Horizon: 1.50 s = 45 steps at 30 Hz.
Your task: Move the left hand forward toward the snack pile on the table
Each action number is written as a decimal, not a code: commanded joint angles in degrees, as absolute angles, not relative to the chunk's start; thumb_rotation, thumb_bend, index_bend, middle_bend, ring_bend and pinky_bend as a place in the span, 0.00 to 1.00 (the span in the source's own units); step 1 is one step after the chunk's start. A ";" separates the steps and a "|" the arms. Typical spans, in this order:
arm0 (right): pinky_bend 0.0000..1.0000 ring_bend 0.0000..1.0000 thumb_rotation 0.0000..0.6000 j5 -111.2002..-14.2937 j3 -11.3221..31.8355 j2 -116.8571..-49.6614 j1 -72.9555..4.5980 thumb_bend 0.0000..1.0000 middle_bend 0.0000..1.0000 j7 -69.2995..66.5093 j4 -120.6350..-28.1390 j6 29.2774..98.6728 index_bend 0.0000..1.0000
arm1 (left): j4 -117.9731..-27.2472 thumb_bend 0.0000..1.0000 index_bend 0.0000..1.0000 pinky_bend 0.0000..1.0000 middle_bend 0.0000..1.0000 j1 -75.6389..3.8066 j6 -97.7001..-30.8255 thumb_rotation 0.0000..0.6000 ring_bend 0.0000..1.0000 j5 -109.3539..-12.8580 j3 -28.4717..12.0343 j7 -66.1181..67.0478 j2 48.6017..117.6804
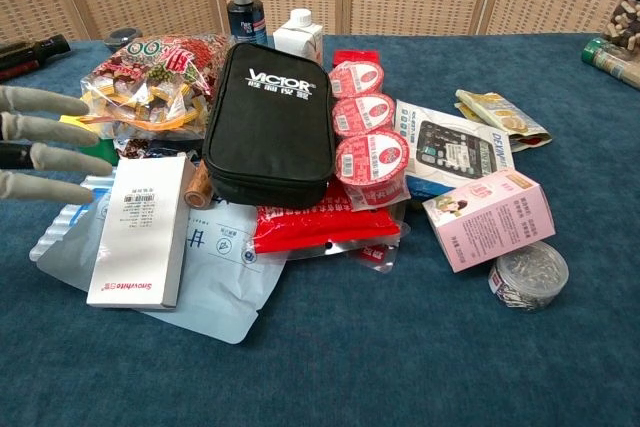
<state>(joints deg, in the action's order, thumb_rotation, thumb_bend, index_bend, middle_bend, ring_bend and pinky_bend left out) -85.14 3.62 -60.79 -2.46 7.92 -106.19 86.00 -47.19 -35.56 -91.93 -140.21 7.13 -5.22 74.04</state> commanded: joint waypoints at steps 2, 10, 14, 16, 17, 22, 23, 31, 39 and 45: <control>0.00 0.00 1.00 -85.05 3.67 -60.72 -2.51 0.00 0.00 7.58 -106.03 85.88 0.00 | -44.79 0.00 0.00 0.00 0.00 -38.01 -90.89 1.00 0.00 -139.79 8.98 -4.63 77.04; 0.00 0.00 1.00 -84.63 4.06 -60.20 -2.34 0.00 0.00 5.88 -105.86 86.26 0.00 | -46.90 0.00 0.00 0.00 0.00 -41.59 -86.12 1.00 0.00 -137.92 11.20 -3.10 79.17; 0.00 0.00 1.00 -84.57 4.18 -59.86 -2.22 0.00 0.00 4.88 -105.72 86.45 0.00 | -49.78 0.00 0.00 0.00 0.00 -43.94 -82.47 1.00 0.00 -136.85 12.01 -1.96 78.78; 0.00 0.00 1.00 -84.49 4.22 -59.73 -2.20 0.00 0.00 4.48 -105.64 86.46 0.00 | -50.87 0.00 0.00 0.00 0.00 -44.88 -81.05 1.00 0.00 -136.53 12.35 -1.26 78.57; 0.00 0.00 1.00 -84.40 4.28 -59.65 -2.17 0.00 0.00 4.13 -105.59 86.47 0.00 | -51.62 0.00 0.00 0.00 0.00 -45.41 -80.03 1.00 0.00 -136.16 12.53 -0.92 78.47; 0.00 0.00 1.00 -84.14 4.47 -59.29 -2.04 0.00 0.00 3.02 -105.39 86.64 0.00 | -53.53 0.00 0.00 0.00 0.00 -47.04 -76.78 1.00 0.00 -134.87 13.32 0.28 78.94; 0.00 0.00 1.00 -84.12 4.50 -59.22 -2.02 0.00 0.00 2.85 -105.35 86.66 0.00 | -53.74 0.00 0.00 0.00 0.00 -47.38 -75.94 1.00 0.00 -134.69 13.64 0.63 79.12; 0.00 0.00 1.00 -83.95 4.59 -58.96 -2.01 0.00 0.00 2.11 -105.15 86.56 0.00 | -54.23 0.00 0.00 0.00 0.00 -49.05 -73.11 1.00 0.00 -133.46 15.07 2.40 80.66; 0.00 0.00 1.00 -83.74 4.73 -58.57 -1.94 0.00 0.00 0.62 -105.06 86.50 0.00 | -54.91 0.00 0.11 0.10 0.01 -51.19 -71.67 1.00 0.00 -132.40 15.93 2.76 82.01; 0.00 0.00 1.00 -83.85 4.79 -58.37 -1.83 0.00 0.00 -0.15 -105.00 86.71 0.00 | -55.92 0.00 0.54 0.40 0.34 -52.31 -70.92 1.00 0.23 -132.45 17.34 3.62 82.05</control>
